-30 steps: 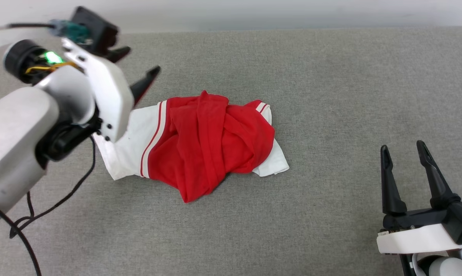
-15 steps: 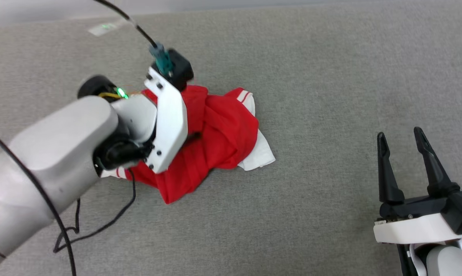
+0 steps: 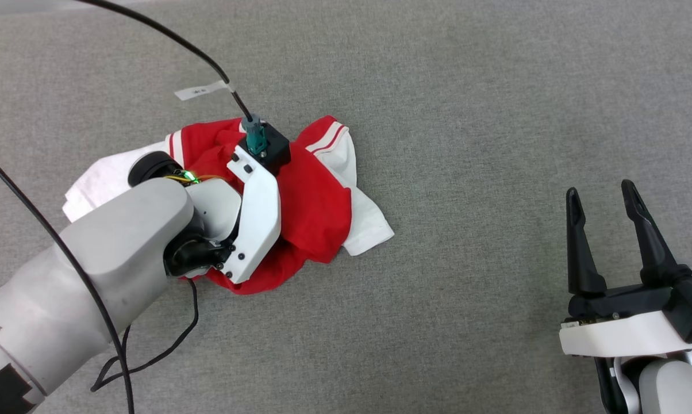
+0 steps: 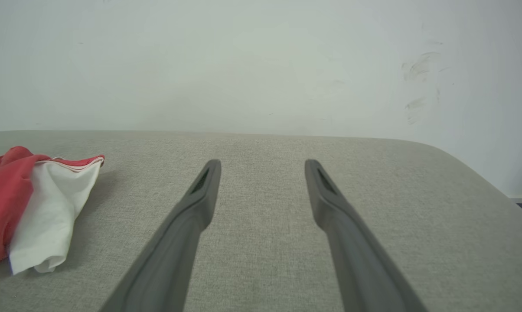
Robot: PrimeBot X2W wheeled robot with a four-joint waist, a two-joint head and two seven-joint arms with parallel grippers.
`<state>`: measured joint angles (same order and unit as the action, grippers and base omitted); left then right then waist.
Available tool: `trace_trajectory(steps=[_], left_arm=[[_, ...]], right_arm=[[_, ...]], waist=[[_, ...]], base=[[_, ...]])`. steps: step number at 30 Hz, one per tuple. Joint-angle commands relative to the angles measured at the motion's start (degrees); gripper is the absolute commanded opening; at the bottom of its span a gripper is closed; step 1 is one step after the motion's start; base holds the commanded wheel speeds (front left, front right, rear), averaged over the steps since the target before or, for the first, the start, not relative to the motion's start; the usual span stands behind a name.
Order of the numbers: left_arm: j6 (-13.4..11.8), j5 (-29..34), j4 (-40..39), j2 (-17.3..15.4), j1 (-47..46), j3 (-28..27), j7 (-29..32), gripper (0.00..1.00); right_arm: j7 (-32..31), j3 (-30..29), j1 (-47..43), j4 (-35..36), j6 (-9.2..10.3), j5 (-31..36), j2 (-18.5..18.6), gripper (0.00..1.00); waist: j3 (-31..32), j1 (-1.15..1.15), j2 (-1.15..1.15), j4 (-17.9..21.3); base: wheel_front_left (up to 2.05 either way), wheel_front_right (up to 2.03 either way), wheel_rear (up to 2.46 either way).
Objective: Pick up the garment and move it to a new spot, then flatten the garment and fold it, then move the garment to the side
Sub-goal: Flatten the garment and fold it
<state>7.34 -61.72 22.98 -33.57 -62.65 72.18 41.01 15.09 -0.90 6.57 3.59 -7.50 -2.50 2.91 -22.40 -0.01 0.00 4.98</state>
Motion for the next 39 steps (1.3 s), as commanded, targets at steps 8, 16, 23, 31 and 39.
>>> trace_trajectory(steps=[8, 16, 23, 31, 39], left_arm=[[0.0, 1.2, -4.0, 1.1, -1.7, -1.3, -15.6, 0.00], [0.0, 3.2, -12.1, 0.3, 3.1, -0.4, -22.5, 0.00], [-0.6, 6.7, -17.2, -0.3, 14.8, 1.0, -19.9, 0.00], [-0.7, 10.9, -16.1, 1.5, 25.6, 1.2, -18.4, 0.00], [-6.6, 15.4, -17.6, 1.3, 25.9, -3.7, -30.3, 1.00]], right_arm=[[0.1, -1.2, -1.9, -0.5, 0.02, 0.8, -0.1, 1.00], [0.1, -2.1, -3.5, -0.6, 0.02, 1.6, -0.1, 1.00], [0.1, -2.4, -4.4, -0.4, 0.02, 1.6, -0.1, 1.00], [0.1, -2.7, -4.6, -0.7, 0.02, 1.8, -0.1, 1.00], [0.1, -2.5, -3.4, 0.2, 0.02, 3.8, -0.1, 1.00]], waist=[[5.5, 0.01, 0.00, -2.3], [9.4, 0.01, 0.00, -4.3], [10.2, 0.01, 0.00, -4.5], [10.0, 0.01, 0.00, -4.4], [13.8, 0.01, 0.00, -5.2]], base=[[0.00, 0.00, 0.00], [0.00, 0.00, 0.00], [0.00, 0.00, 0.00], [0.00, 0.00, 0.00], [0.00, 0.00, 0.00]])
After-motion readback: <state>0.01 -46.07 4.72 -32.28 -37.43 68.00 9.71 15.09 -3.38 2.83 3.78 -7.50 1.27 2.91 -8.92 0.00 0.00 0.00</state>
